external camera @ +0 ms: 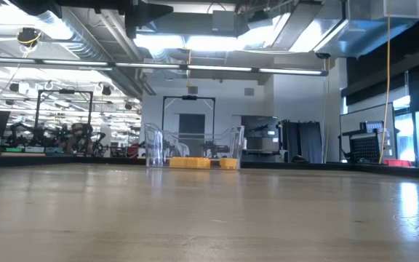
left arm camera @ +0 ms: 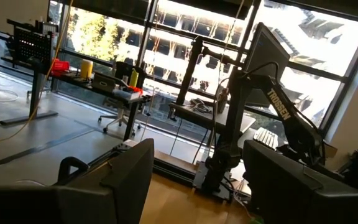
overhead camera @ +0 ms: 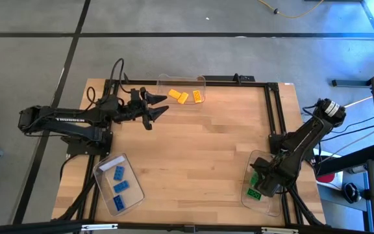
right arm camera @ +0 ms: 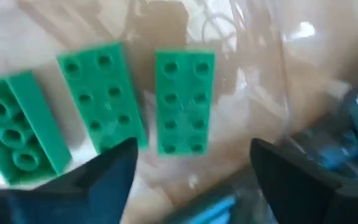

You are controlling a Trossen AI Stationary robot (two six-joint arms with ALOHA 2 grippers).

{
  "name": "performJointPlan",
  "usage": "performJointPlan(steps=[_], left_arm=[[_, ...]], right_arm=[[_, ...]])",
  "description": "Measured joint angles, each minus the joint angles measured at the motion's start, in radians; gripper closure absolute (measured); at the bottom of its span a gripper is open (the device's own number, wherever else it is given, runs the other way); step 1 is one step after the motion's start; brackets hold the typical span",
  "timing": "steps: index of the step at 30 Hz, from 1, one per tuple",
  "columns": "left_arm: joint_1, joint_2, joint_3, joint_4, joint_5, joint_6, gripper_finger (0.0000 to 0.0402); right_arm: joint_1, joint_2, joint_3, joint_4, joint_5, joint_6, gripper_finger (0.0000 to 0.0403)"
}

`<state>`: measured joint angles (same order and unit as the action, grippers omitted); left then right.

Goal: Sort & place blocks by color
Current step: Return to Home Position

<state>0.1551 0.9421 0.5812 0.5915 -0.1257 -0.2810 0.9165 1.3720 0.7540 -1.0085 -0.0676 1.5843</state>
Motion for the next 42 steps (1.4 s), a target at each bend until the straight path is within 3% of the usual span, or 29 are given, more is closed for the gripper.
performJointPlan(steps=[6, 11, 16, 20, 26, 31, 34, 42], left_arm=[[0.0, 0.0, 0.0, 0.0, 0.0, 0.001, 0.0163], [0.0, 0.0, 0.0, 0.0, 0.0, 0.001, 0.0163], [0.0, 0.0, 0.0, 0.0, 0.014, 0.001, 0.0163], [-0.001, 0.0, 0.0, 0.0, 0.046, 0.0, 0.0163], [-0.002, 0.0, 0.0, 0.0, 0.069, -0.004, 0.0163], [-0.017, 0.0, 0.0, 0.001, 0.069, -0.006, 0.0163], [-0.042, -0.001, 0.0, 0.001, 0.081, -0.008, 0.0163], [-0.112, -0.016, 0.0, 0.001, 0.121, -0.032, 0.0163]], right_arm=[[0.001, -0.063, 0.103, -0.177, -0.072, -0.13, 0.0058], [-0.011, -0.204, 0.198, -0.17, 0.03, -0.175, 0.0064], [-0.126, -0.3, 0.19, 0.074, 0.242, -0.21, 0.0065], [-0.286, -0.299, 0.125, 0.346, 0.334, -0.412, 0.0065], [-0.555, -0.237, 0.006, 0.943, 0.336, -0.8, 0.0065], [-0.749, -0.201, 0.0, 1.264, 0.262, -1.047, 0.0065], [-0.827, -0.208, 0.025, 1.317, 0.196, -1.116, 0.0065], [-0.899, -0.218, 0.082, 1.313, 0.19, -1.231, 0.0065]])
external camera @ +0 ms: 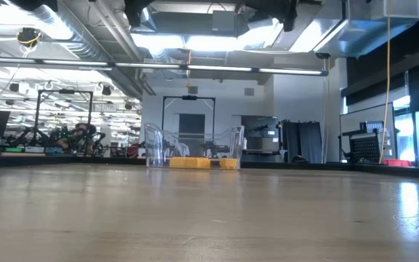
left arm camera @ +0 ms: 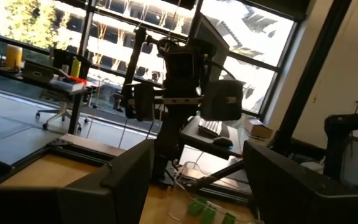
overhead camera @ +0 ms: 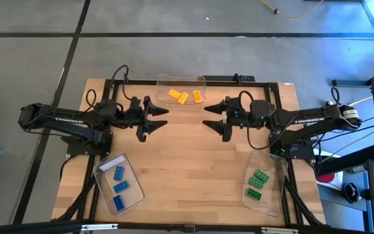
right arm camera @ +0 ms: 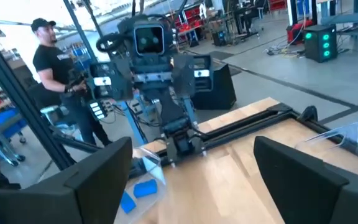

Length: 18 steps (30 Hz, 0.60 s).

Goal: Sort & place blocks by color
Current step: Return to Home Position

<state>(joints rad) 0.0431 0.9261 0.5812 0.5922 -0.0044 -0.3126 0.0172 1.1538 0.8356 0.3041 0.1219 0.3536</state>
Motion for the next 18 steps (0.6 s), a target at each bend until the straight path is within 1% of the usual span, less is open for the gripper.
performJointPlan(steps=[6, 13, 15, 18], left_arm=[[-0.014, -0.012, 0.0, 0.0, -0.004, 0.0, 0.0163], [-0.013, -0.012, 0.0, 0.0, -0.018, -0.007, 0.0166], [-0.013, -0.014, 0.0, 0.0, -0.02, -0.021, 0.0176], [-0.013, -0.047, 0.0, -0.024, -0.02, -0.013, 0.0209]], right_arm=[[-0.001, 0.0, 0.0, -0.011, -0.021, -0.069, 0.0065], [0.0, 0.0, 0.0, -0.011, -0.021, -0.071, 0.0065], [0.0, 0.0, 0.0, -0.011, -0.021, -0.072, 0.0065], [0.0, 0.0, 0.0, -0.011, -0.021, -0.074, 0.0065]])
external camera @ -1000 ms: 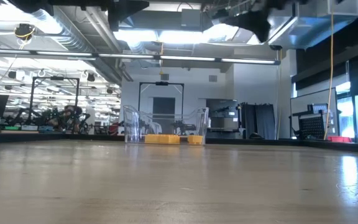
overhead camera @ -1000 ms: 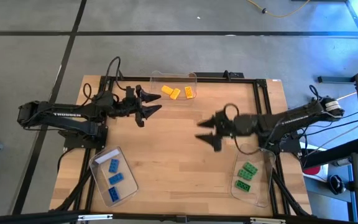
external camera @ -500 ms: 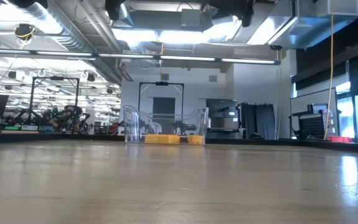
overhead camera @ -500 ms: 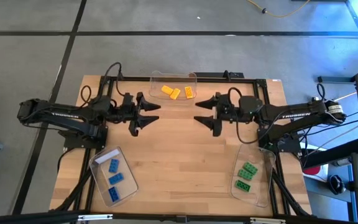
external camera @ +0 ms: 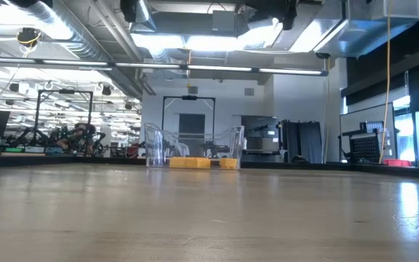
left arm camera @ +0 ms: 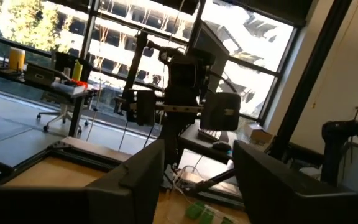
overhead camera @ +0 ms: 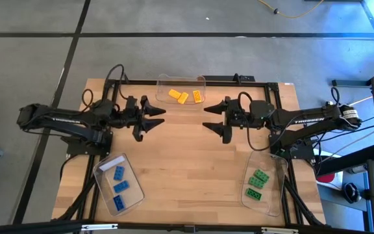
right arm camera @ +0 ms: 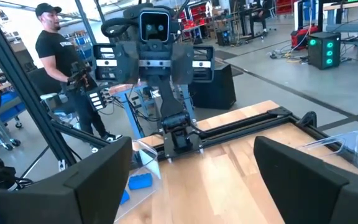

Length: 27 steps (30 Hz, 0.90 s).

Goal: Sort & place blocks by color
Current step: Return to Home Position

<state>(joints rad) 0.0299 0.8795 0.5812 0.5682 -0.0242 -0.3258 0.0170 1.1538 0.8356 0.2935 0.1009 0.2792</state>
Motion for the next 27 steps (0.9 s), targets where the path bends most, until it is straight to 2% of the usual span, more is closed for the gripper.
performJointPlan(steps=[3, 7, 8, 14, 18, 27], left_arm=[[0.009, -0.069, 0.0, -0.121, -0.003, 0.018, 0.0266], [0.034, -0.174, 0.0, -0.266, -0.007, 0.029, 0.0372], [0.037, -0.201, 0.0, -0.302, -0.008, 0.042, 0.0386], [0.038, -0.351, -0.003, -0.426, -0.037, 0.097, 0.04], [0.038, -0.444, -0.079, -0.417, -0.038, 0.084, 0.0401], [0.037, -0.638, -0.356, -0.221, -0.045, -0.035, 0.0401]], right_arm=[[0.0, 0.0, 0.0, 0.0, 0.0, 0.0, 0.0065], [0.0, 0.0, 0.0, 0.0, 0.001, 0.0, 0.0065], [0.0, 0.0, 0.0, 0.0, 0.002, 0.0, 0.0065], [0.0, 0.0, 0.0, 0.0, 0.002, 0.0, 0.0065], [0.0, 0.0, 0.0, 0.0, 0.002, 0.003, 0.0065], [0.0, 0.0, 0.0, 0.0, 0.002, 0.005, 0.0065]])
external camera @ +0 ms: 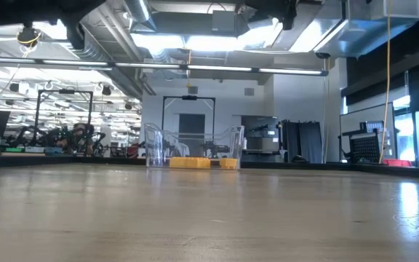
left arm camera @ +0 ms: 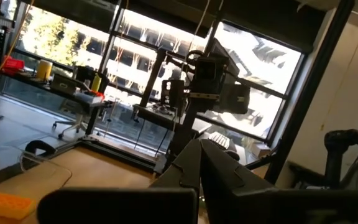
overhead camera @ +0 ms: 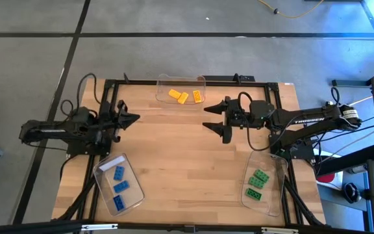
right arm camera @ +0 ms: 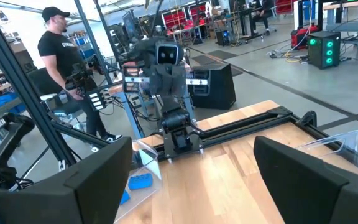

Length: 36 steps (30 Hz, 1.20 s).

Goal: Sort & place blocks by color
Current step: Return to Home Position

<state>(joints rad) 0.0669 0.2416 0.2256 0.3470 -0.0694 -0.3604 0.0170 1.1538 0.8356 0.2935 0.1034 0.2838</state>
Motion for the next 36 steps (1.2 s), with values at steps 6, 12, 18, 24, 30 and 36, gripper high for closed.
performJointPlan(steps=[6, 12, 18, 24, 30, 36], left_arm=[[0.0, -0.093, -0.096, 0.014, -0.001, -0.053, 0.0401], [0.0, -0.183, -0.165, 0.011, 0.002, -0.07, 0.0401], [0.0, -0.239, -0.212, 0.004, 0.013, -0.087, 0.0401], [-0.009, -0.239, -0.218, -0.028, 0.066, -0.12, 0.0401], [-0.078, -0.24, -0.218, -0.114, 0.06, -0.148, 0.0402], [-0.153, -0.239, -0.218, -0.187, -0.096, -0.04, 0.0401]], right_arm=[[0.0, 0.0, 0.0, 0.0, 0.0, 0.001, 0.0065], [0.0, 0.0, 0.0, -0.013, 0.0, 0.003, 0.0065], [0.0, 0.001, 0.0, -0.031, 0.0, 0.023, 0.0065], [0.0, 0.001, 0.0, -0.037, 0.0, 0.081, 0.0065], [0.0, 0.001, 0.0, -0.036, 0.0, 0.082, 0.0065], [0.0, 0.001, 0.001, -0.036, 0.0, 0.082, 0.0065]])
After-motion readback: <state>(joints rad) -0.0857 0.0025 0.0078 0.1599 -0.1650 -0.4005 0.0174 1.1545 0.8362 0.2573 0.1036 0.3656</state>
